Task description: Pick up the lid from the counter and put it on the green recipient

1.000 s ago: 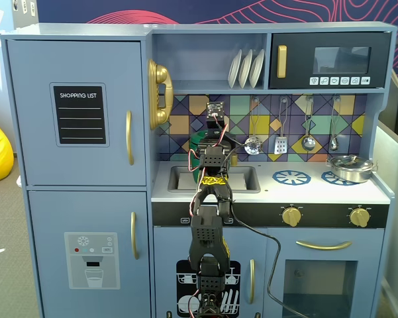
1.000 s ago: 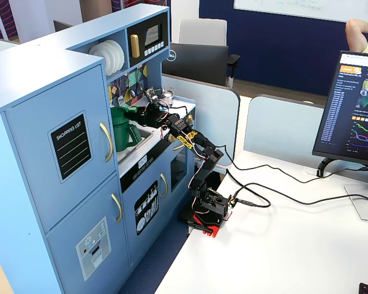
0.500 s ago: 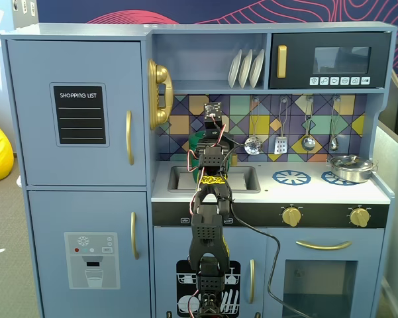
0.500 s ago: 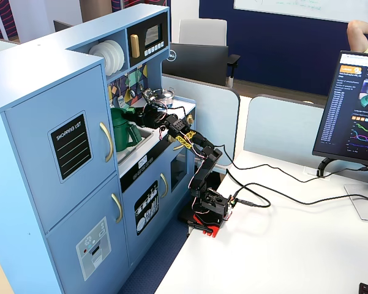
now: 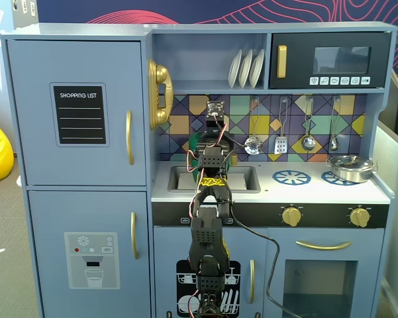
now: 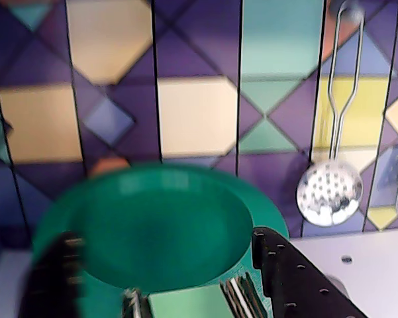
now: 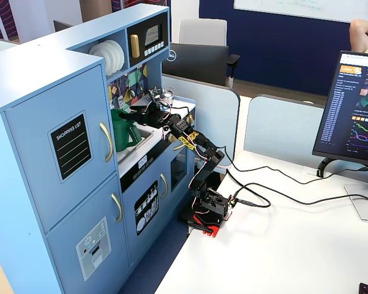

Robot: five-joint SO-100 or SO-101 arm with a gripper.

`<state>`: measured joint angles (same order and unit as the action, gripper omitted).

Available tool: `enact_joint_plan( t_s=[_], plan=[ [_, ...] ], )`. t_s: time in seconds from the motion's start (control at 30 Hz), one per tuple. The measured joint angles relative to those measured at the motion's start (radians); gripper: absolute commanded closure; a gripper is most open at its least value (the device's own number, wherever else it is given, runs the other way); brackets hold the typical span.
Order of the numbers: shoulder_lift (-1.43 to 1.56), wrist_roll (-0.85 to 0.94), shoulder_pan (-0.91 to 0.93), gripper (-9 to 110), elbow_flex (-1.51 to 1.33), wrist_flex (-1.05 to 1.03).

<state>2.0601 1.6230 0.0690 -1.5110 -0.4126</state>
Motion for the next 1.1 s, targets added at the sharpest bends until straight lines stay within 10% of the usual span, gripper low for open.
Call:
enact_joint_plan(
  t_s=[0.43,0.63,1.1],
  plan=[
    [0.370,0.014,-0.058,77,-0.123,-0.350],
    [0.655,0.038,-0.049,101,-0.456,-0.607],
    [0.881,-0.100,-0.098,100,-1.347,-0.706]
  ],
)
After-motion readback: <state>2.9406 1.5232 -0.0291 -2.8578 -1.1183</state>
